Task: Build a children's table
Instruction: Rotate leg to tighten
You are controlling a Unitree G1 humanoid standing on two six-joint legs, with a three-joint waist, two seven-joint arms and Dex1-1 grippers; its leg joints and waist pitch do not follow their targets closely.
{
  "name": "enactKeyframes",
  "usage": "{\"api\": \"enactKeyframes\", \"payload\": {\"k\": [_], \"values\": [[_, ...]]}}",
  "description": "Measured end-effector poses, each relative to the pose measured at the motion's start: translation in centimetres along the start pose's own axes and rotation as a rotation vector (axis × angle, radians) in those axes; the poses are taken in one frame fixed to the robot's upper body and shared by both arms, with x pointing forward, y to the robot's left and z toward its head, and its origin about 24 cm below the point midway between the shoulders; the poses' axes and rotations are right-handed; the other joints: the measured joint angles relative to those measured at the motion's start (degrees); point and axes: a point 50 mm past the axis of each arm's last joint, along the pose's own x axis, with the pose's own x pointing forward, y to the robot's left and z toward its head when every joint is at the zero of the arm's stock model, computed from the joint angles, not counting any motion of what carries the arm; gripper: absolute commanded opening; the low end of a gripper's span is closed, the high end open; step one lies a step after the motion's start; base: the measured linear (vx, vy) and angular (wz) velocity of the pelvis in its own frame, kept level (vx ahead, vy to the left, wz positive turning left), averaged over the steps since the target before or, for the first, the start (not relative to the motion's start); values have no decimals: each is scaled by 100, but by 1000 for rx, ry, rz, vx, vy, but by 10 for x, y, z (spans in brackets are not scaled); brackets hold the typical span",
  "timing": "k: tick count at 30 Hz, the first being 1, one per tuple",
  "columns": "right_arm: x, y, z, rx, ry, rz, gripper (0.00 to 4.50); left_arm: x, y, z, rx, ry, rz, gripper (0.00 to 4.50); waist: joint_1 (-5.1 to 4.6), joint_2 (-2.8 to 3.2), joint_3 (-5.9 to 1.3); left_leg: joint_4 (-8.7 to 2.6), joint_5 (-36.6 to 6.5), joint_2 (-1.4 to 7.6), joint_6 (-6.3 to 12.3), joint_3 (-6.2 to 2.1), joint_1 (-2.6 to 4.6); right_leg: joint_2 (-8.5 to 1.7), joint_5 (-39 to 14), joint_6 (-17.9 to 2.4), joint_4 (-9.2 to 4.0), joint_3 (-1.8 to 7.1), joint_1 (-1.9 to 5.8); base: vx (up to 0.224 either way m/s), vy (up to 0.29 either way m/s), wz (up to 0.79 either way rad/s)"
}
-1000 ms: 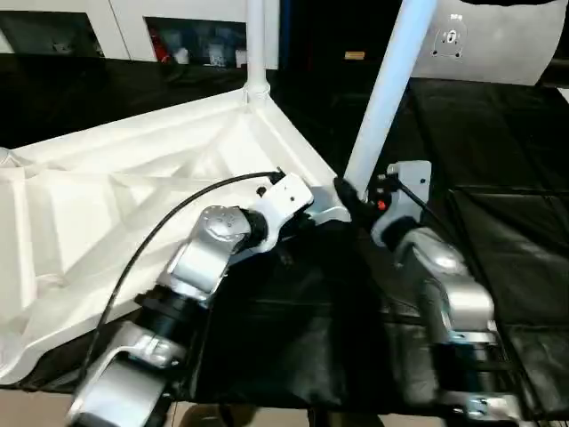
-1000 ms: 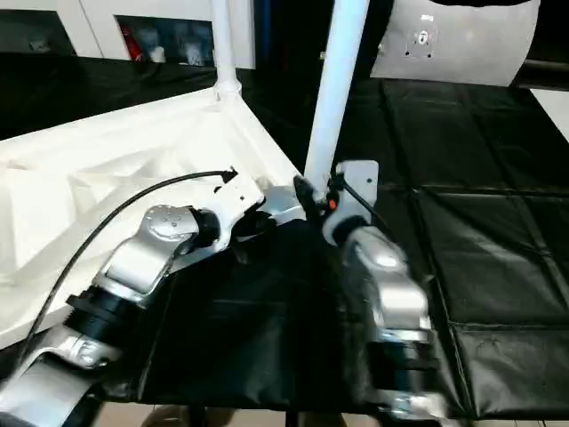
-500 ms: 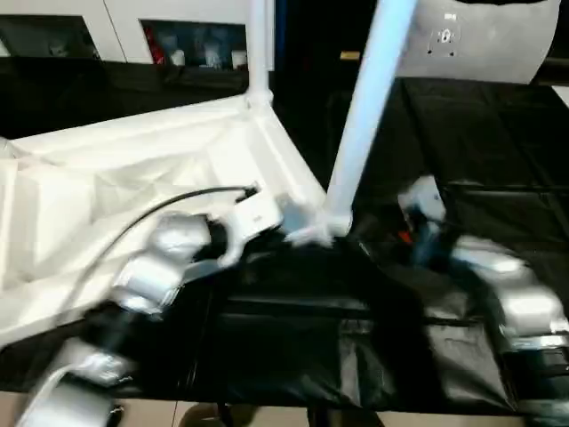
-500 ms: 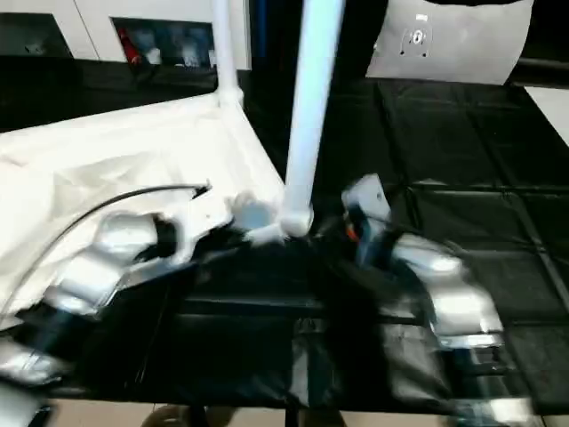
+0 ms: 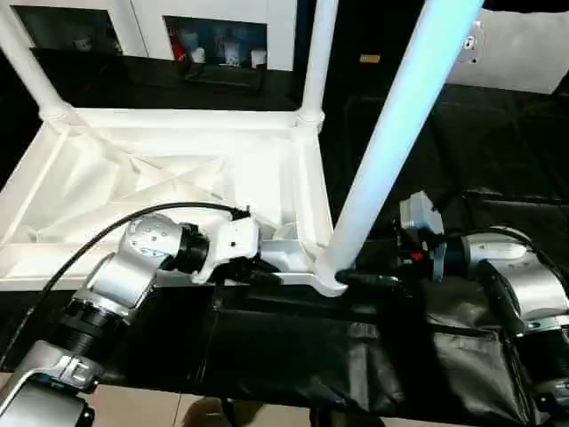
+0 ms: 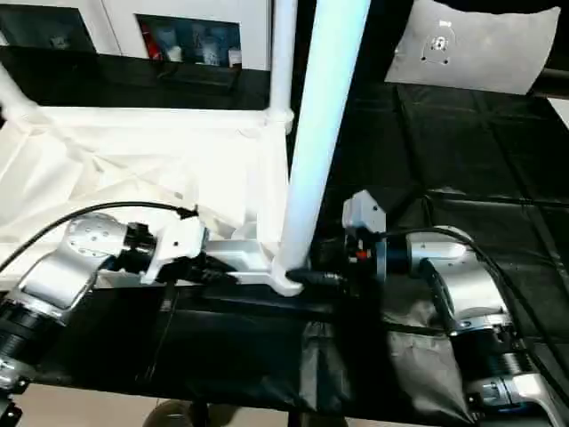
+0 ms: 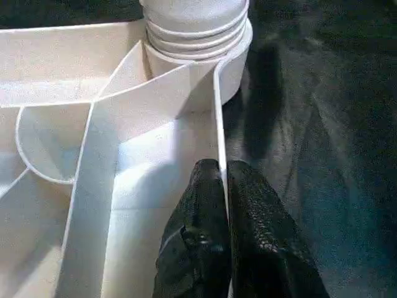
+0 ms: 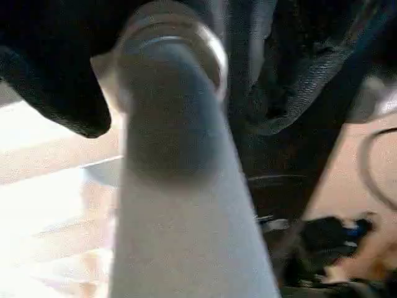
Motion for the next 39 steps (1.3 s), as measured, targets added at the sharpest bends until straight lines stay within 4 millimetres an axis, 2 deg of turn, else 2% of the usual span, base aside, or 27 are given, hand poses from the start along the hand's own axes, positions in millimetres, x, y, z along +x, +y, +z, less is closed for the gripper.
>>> {"api": "enactKeyframes", "payload": {"k": [12, 14, 15, 17, 18, 24, 29, 33, 39], "values": [[2, 1, 1, 31, 1, 62, 266, -1, -2, -1, 21, 4, -33, 0, 20, -3, 1, 3, -2, -1, -3, 0, -1, -2, -1, 2, -1, -1, 2, 0, 0, 0], [2, 1, 0, 39, 0, 62, 266, -1, -2, -1, 23, 4, -40, 0, 27, -3, 1, 2, -2, -1, -3, 0, -1, -2, -1, 2, -1, -1, 3, 0, 0, 0], [2, 1, 0, 43, -3, 66, 244, -1, -2, -1, 23, 4, -44, 0, 33, -3, 2, 2, -2, -1, -3, 0, -1, -2, -2, 2, -1, -1, 2, 0, 0, 0], [2, 2, 0, 52, -3, 72, 244, -2, -2, -1, 23, 5, -48, 0, 37, -3, 2, 3, -2, -1, -3, 0, -1, -2, -2, 2, -1, -1, 3, 0, 0, 0], [2, 2, 0, 54, -4, 74, 222, -2, -3, -1, 23, 6, -50, 0, 40, -3, 1, 4, -2, -1, -3, 0, -1, -2, -2, 2, -1, -1, 3, 0, 0, 0], [5, 8, -4, 97, -44, 39, 201, 1, -3, 0, -5, -6, -52, 0, 63, -5, 0, 4, -2, 0, -4, 0, 5, -2, -2, 3, 0, 0, 7, 0, 0, 0], [17, 1, -4, 151, -117, -171, 199, 1, 6, -3, -96, -10, 91, 0, -52, -3, 0, 9, -2, -3, -15, 2, 15, -1, -11, 19, 2, 5, 7, 0, 0, 0], [27, -10, -1, 192, -162, -453, 197, 12, 19, 2, -147, -7, 250, 0, -210, -5, 1, 18, 0, -10, -18, -1, 21, -2, -14, 24, -7, 14, 9, 0, 0, 0], [49, -22, 9, 230, -195, -836, 195, 33, 33, 13, -228, -26, 441, 0, -298, 13, -9, 10, -1, -13, -19, -1, 20, -1, -14, 25, -6, 16, 6, 0, 0, 0]]}}
